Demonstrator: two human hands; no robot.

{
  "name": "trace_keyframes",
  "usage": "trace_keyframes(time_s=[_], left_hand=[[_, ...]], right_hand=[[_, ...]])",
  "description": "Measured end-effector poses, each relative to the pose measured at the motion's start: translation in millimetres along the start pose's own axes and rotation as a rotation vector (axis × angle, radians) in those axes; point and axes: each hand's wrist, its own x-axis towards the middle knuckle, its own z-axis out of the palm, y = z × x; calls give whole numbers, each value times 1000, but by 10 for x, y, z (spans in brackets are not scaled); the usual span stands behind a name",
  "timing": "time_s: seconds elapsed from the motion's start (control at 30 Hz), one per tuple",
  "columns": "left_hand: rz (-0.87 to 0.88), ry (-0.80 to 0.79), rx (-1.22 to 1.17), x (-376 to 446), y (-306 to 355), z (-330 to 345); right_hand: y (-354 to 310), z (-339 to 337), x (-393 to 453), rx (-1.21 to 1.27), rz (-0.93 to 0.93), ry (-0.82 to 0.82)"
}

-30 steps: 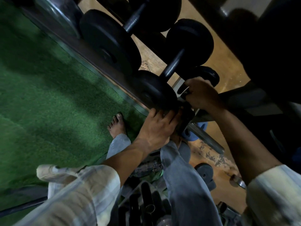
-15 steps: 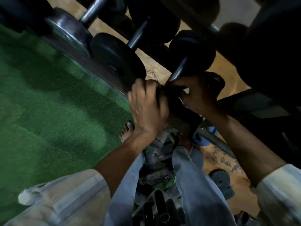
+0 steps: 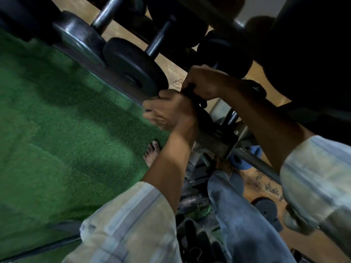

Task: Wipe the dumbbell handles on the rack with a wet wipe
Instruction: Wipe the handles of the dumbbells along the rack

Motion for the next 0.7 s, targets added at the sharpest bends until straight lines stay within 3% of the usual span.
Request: trace_keyframes(time_s=[0.1, 0.27, 0.53, 0.7], left_hand=[[-1, 16, 41, -3, -12, 23], [43, 4, 88, -51, 14, 6], [85, 12, 95, -22, -26, 14], [97, 19, 119, -22, -18, 11]], right_hand=[[67, 95, -142, 88, -20, 75], [169, 483, -608, 374, 3, 471], [136, 453, -666, 376, 82, 427], [133, 406, -762, 496, 260, 347]])
